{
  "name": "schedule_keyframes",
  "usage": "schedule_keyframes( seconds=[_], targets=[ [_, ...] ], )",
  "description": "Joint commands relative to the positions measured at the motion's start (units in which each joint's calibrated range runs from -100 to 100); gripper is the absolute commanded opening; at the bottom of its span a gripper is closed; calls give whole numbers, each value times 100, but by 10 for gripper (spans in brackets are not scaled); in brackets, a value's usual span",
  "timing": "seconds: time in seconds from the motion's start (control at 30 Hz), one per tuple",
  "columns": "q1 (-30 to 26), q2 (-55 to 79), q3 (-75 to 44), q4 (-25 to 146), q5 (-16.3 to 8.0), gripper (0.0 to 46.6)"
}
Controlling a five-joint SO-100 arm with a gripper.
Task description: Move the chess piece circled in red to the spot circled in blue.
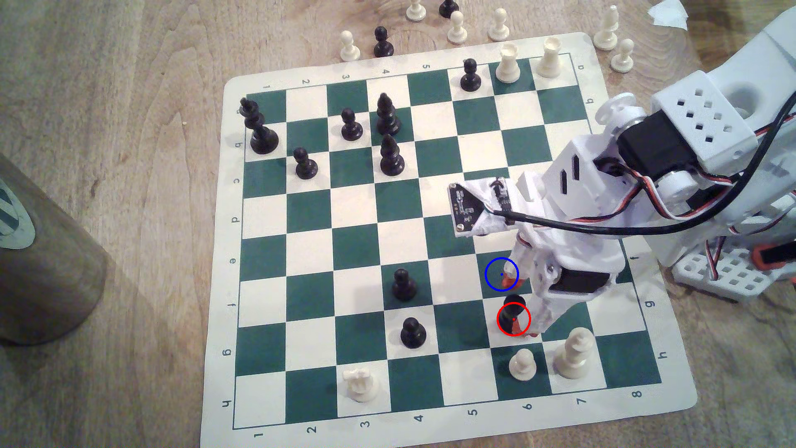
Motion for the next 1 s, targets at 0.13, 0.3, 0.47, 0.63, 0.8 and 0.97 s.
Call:
schedule_keyframes(
  seconds=[0.13, 0.3, 0.47, 0.63, 0.8, 0.97],
  targets=[
    [-57, 92, -88, -134, -10, 122],
    [-80, 84, -88, -175, -10, 47],
    [-119, 50, -79, -175, -10, 10],
    [-135, -103, -106, -142, -15, 2],
    [22, -545, -478, 284, 0, 2],
    [233, -952, -895, 783, 59, 2]
  ],
)
